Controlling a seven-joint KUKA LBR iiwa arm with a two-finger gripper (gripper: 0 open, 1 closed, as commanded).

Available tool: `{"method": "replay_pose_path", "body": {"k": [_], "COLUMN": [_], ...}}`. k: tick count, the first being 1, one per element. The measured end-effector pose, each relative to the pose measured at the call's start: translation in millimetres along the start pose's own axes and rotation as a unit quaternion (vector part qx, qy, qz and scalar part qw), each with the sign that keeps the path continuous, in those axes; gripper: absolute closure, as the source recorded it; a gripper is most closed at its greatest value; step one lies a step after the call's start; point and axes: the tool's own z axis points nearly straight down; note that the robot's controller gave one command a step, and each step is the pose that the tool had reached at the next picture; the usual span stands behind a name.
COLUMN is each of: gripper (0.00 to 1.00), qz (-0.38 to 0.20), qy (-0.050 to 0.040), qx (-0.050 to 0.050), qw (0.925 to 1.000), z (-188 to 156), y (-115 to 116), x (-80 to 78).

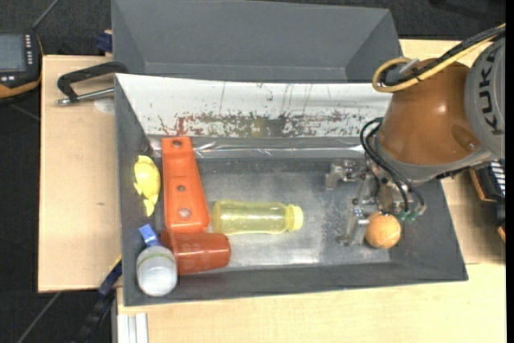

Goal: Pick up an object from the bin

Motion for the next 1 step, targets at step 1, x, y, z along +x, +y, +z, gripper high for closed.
{"method": "replay_pose_path", "body": {"k": [1], "gripper": [0.0], "qz": [0.0], "qy": [-0.0036], "qx": [0.0], "qw": [1.0], "z": [-4.4], "y": [0.2], "x": [-1.2]}}
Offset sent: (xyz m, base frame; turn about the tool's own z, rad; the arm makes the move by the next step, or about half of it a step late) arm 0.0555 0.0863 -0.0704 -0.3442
